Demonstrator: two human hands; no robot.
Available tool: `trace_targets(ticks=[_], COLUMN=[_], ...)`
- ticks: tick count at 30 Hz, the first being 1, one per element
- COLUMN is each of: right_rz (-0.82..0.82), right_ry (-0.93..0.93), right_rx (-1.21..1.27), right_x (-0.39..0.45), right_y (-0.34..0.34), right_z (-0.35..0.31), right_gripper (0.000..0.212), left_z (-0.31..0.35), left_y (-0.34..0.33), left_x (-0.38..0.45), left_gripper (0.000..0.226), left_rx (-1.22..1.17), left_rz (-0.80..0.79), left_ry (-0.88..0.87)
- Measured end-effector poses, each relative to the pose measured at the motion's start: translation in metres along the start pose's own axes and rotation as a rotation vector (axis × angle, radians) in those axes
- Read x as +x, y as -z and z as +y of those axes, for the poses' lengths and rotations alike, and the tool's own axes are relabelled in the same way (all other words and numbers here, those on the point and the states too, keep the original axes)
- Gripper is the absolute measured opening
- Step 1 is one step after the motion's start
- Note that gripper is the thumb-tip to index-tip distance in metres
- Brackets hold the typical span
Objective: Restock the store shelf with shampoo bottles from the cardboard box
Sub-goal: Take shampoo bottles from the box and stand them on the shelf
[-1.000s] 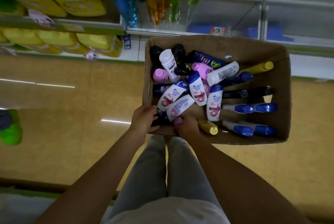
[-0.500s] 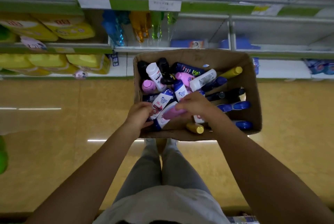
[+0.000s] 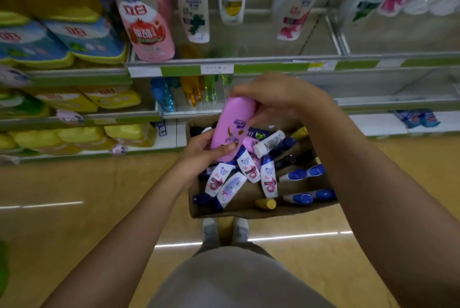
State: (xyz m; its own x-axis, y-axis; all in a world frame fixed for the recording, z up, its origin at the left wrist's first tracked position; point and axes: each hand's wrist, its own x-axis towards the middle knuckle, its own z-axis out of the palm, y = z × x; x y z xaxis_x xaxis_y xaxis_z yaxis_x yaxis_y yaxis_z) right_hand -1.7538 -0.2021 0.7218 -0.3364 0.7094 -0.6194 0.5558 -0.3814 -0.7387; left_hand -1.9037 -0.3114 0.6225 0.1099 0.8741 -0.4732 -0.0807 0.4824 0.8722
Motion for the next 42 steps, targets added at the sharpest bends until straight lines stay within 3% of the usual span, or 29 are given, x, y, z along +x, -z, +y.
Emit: trace_targets(ticks=[3,12,14,17,21,27,30,35,42], right_rz=[0.058,0.078,0.045,-0.025,-0.106,-0.026,-0.005,0.011,0.033], right_ry=[0.076,0.435,0.468,0.481,0.487,0.502,0.523,0.547,0.582], right_rx=[-0.076,0.048,0.113,0.258,0.342,0.321,0.242,0.273,0.318], right_x=[-0.016,-0.041,-0.042,-0.042,-0.044,-0.051,-0.054,-0.058,-0.063], right_y=[0.006,0.012,0.012,0.013,0.014,0.014,0.012,0.006,0.005], right_z=[-0.021,-0.050,-0.054,-0.059,-0.063,-0.068,-0.067,-0.067,-0.070], right_gripper=[0.061,0.027,0.022,0.022,0.021,0.019,0.029,0.038,0.033], left_z=[0.023,0.071,0.076,0.081,0.081,0.092,0.098,0.102,0.105], left_y=[-0.002,-0.005,-0.004,-0.002,-0.003,-0.004,-0.009,-0.022,-0.030], left_x=[-0.007,-0.030,-0.036,-0.043,-0.048,-0.053,-0.053,-0.057,-0.066], left_gripper=[0.043,0.040,0.043,0.069,0.066,0.069,0.062,0.063,0.056], left_rx=[-0.021,-0.169,-0.254,-0.498,-0.719,-0.641,-0.526,-0.035,0.074], left_rz=[0.022,-0.014,-0.070,-0.243,-0.361,-0.212,-0.011,0.306,0.398], left_ry=[-0.063,-0.156,-0.143,-0.072,-0.064,-0.172,-0.213,-0.307,-0.408])
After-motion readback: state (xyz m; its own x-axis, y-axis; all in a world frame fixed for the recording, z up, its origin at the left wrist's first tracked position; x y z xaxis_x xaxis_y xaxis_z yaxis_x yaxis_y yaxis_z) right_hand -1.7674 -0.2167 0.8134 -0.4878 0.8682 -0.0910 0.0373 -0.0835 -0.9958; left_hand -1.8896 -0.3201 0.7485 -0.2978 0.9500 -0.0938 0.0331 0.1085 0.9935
